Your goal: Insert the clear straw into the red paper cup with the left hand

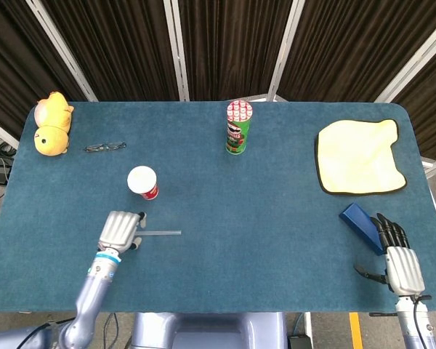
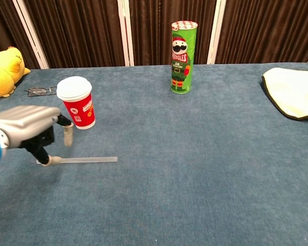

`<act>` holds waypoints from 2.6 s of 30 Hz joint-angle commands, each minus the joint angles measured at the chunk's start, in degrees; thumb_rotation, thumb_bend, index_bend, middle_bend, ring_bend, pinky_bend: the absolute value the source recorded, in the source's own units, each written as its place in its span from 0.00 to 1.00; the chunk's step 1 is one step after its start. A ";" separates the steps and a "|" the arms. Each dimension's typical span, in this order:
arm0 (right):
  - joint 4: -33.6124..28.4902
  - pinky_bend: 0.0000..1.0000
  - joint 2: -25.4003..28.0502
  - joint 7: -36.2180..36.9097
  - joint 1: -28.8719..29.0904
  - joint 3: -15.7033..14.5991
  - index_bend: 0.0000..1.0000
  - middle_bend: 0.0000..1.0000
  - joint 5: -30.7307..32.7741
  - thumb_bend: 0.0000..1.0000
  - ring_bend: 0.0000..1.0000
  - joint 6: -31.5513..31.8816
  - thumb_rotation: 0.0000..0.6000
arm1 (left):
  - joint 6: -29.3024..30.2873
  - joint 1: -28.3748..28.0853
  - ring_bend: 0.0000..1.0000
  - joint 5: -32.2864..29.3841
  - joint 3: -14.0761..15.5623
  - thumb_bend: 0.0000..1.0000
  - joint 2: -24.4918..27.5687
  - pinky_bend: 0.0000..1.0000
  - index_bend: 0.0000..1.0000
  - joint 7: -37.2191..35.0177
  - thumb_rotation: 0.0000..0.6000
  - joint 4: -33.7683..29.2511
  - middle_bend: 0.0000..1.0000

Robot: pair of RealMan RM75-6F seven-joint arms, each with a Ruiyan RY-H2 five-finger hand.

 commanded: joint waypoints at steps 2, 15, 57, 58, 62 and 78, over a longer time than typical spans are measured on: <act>-0.10 0.00 0.10 0.14 -0.07 -0.10 0.00 0.00 0.05 0.07 0.00 -0.14 1.00 | 0.64 -2.47 0.94 -2.73 0.02 0.30 -3.26 0.80 0.49 1.80 1.00 2.22 1.00; -0.40 0.00 0.38 0.82 -0.10 -0.23 0.00 0.00 -0.07 0.07 0.00 -0.31 1.00 | 2.16 -5.64 0.94 -4.23 0.71 0.38 -7.59 0.80 0.55 2.14 1.00 6.55 1.00; -1.02 0.00 0.65 0.65 -0.17 -0.49 0.00 0.00 -0.17 0.07 0.00 -0.63 1.00 | 4.72 -8.01 0.94 -6.44 2.02 0.39 -7.30 0.80 0.55 -1.84 1.00 4.86 1.00; -1.01 0.00 0.64 0.61 -0.15 -0.51 0.00 0.00 -0.17 0.07 0.00 -0.70 1.00 | 5.08 -7.96 0.94 -6.02 1.67 0.39 -6.85 0.80 0.55 -2.26 1.00 3.95 1.00; -0.96 0.00 0.66 0.41 -0.12 -0.64 0.00 0.00 -0.15 0.07 0.00 -0.96 1.00 | 6.49 -7.64 0.94 -4.48 -0.14 0.39 -4.50 0.80 0.55 -4.46 1.00 -0.98 1.00; -1.09 0.00 0.53 0.31 -0.12 -0.58 0.00 0.00 0.44 0.07 0.00 -1.60 1.00 | 10.49 -7.41 0.94 -2.77 -12.19 0.39 2.22 0.80 0.55 -17.00 1.00 -22.26 1.00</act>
